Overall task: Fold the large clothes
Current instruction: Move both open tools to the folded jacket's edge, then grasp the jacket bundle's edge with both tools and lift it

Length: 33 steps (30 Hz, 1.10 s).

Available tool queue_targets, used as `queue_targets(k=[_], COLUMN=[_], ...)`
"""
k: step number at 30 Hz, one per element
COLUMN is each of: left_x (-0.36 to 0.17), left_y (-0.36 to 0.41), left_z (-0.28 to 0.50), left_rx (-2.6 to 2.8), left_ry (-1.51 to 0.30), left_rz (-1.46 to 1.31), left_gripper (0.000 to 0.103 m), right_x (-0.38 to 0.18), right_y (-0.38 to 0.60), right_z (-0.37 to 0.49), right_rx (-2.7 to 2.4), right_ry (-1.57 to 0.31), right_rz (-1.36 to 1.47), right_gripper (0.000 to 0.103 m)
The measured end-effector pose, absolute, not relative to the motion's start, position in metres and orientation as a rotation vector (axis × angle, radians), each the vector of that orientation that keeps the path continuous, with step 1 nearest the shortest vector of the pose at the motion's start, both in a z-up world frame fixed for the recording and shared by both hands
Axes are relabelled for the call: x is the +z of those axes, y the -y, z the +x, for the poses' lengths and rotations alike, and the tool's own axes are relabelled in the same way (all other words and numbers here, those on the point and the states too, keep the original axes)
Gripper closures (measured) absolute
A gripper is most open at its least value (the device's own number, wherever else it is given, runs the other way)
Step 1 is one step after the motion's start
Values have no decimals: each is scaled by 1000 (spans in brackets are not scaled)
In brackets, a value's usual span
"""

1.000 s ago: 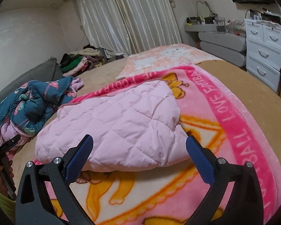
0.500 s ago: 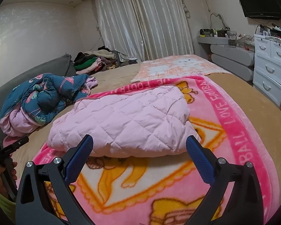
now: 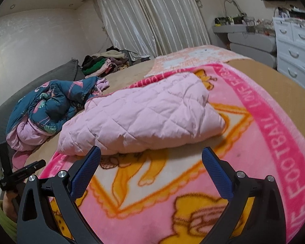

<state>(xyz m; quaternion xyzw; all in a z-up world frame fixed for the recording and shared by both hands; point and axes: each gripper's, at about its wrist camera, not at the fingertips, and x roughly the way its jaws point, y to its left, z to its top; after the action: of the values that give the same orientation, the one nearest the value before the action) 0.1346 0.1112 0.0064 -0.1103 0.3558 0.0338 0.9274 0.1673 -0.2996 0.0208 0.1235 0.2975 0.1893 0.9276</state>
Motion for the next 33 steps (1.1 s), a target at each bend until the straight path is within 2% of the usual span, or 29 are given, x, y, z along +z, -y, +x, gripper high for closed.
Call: queue_targets(k=[11, 19, 29, 33], left_x=[-30, -52, -61, -72], left_y=[-111, -146, -197, -208], left_z=[158, 198, 234, 242], left_rx=[52, 1, 5, 10], left_ry=[-813, -861, -807, -800], left_rz=[-308, -553, -816, -897], left_gripper=[9, 9, 9, 9], right_x=[-31, -56, -77, -81], right_y=[317, 314, 327, 322], right_z=[193, 235, 297, 318], right_rx=[235, 206, 218, 228], right_ry=[-723, -820, -845, -853], right_rz=[368, 453, 781, 785], right_gripper=[4, 4, 4, 4])
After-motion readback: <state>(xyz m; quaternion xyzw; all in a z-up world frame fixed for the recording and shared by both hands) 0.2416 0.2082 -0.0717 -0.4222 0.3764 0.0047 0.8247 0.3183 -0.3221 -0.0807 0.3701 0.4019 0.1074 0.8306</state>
